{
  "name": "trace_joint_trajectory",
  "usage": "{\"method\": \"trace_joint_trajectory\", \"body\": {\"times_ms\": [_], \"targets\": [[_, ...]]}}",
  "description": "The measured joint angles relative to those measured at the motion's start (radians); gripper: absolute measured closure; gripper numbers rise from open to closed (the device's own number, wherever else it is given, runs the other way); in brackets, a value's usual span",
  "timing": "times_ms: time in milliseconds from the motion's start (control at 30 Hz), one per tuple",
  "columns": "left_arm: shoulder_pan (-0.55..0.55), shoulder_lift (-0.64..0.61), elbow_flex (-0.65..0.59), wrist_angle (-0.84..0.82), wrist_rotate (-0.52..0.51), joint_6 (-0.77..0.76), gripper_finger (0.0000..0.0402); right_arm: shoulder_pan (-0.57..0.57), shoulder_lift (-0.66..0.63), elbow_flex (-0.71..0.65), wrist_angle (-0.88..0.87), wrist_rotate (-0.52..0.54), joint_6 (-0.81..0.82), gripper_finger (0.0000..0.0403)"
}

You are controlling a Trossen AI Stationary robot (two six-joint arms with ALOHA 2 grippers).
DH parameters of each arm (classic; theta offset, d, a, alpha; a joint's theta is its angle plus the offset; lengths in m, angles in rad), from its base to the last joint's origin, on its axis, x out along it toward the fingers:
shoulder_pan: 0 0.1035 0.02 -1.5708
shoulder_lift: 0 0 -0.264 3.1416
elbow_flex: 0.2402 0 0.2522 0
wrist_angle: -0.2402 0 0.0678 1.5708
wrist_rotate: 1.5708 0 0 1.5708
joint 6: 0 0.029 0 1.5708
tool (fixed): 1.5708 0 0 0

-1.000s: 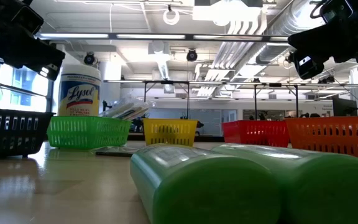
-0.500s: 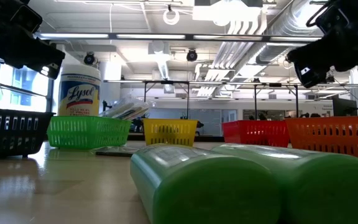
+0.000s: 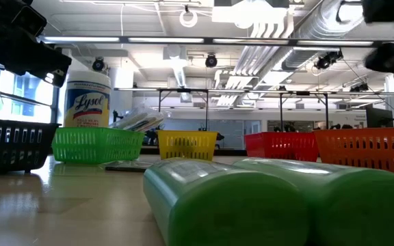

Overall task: Pick & Place Travel size toiletries
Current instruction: Put the blue razor into the black basket

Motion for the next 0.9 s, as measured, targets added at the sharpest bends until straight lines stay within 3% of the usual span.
{"method": "trace_joint_trajectory", "body": {"times_ms": [200,367,533,733,900], "targets": [[0.000,0.000,0.000,-0.001,0.000,0.000,0.0401,0.021,0.168,0.023,-0.244,-0.124,0.157,0.0400],[0.000,0.000,0.000,0.002,0.001,-0.004,0.0401,0.059,0.254,0.024,-0.298,-0.150,0.141,0.0386],[0.000,0.000,0.000,0.003,0.001,-0.004,0.0401,0.100,0.307,0.023,-0.332,-0.150,0.089,0.0314],[0.000,0.000,0.000,0.004,0.001,-0.008,0.0401,0.159,0.336,0.023,-0.341,-0.053,0.047,0.0219],[0.000,0.000,0.000,0.004,0.001,-0.026,0.0401,0.201,0.336,-0.011,-0.324,-0.054,0.043,0.0197]]}}
